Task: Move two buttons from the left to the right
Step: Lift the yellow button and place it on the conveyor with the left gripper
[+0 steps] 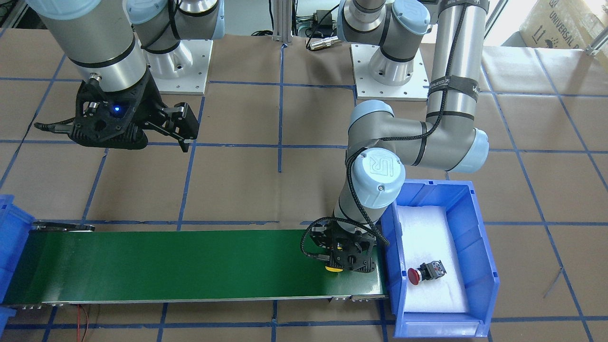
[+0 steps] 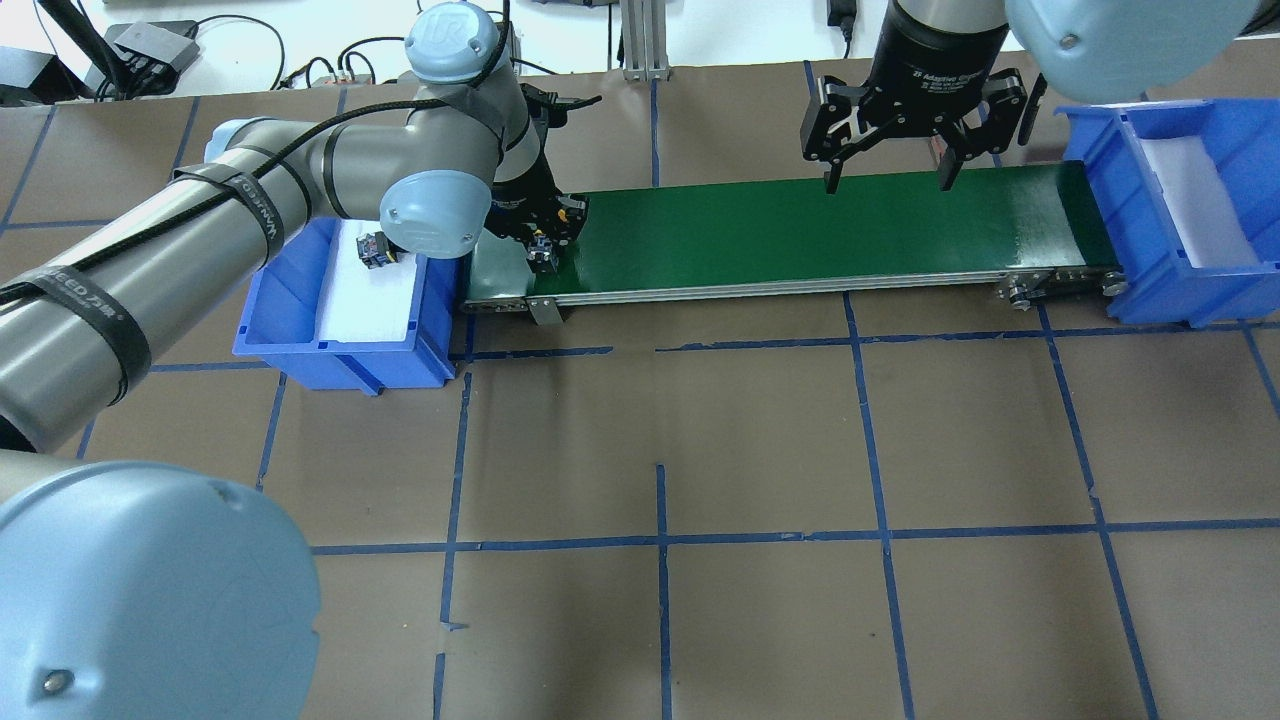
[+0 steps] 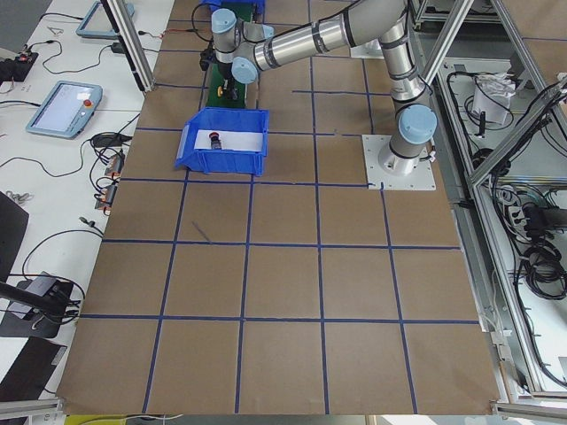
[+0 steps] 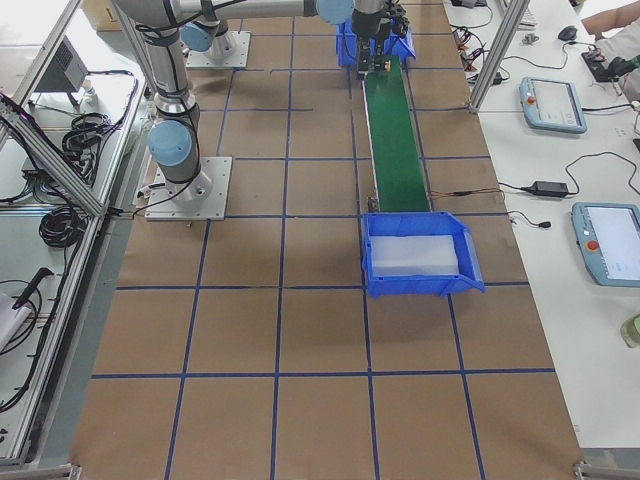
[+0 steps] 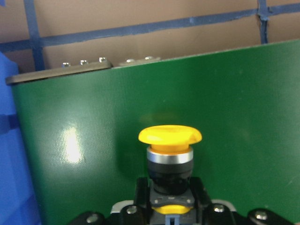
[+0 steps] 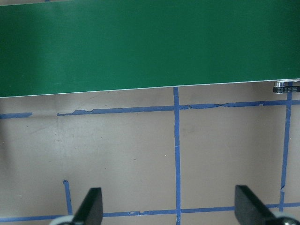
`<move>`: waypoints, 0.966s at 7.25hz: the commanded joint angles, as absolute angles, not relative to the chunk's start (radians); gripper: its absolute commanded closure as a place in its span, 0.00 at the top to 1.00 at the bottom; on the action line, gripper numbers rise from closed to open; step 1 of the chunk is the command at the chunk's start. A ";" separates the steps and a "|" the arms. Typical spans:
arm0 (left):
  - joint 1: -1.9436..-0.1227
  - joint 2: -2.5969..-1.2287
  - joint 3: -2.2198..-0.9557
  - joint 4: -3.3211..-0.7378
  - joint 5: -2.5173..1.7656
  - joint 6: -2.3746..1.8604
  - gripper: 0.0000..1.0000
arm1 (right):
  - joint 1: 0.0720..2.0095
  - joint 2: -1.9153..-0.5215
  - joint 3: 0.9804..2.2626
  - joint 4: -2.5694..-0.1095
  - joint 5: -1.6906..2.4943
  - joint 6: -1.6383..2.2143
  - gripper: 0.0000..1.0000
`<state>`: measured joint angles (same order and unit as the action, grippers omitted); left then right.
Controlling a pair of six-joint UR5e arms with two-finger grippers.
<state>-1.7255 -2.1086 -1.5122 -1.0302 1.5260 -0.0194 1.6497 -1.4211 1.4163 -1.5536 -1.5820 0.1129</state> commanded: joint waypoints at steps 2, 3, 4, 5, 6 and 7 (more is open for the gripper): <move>-1.727 -2.080 -1.503 -1.034 1.528 -0.018 1.00 | 1.649 -1.422 1.416 -1.554 -1.580 0.112 1.00; -1.720 -2.036 -1.500 -1.046 1.529 -0.014 1.00 | 1.649 -1.422 1.413 -1.554 -1.575 0.112 1.00; -1.680 -1.958 -1.511 -1.084 1.528 0.018 1.00 | 1.649 -1.422 1.411 -1.554 -1.574 0.113 1.00; -1.599 -1.912 -1.508 -1.132 1.520 0.128 1.00 | 1.649 -1.422 1.411 -1.554 -1.577 0.114 1.00; -1.533 -1.899 -1.511 -1.140 1.514 0.276 1.00 | 1.651 -1.422 1.410 -1.554 -1.572 0.114 1.00; -1.494 -1.904 -1.522 -1.137 1.511 0.458 1.00 | 1.652 -1.424 1.410 -1.554 -1.571 0.114 1.00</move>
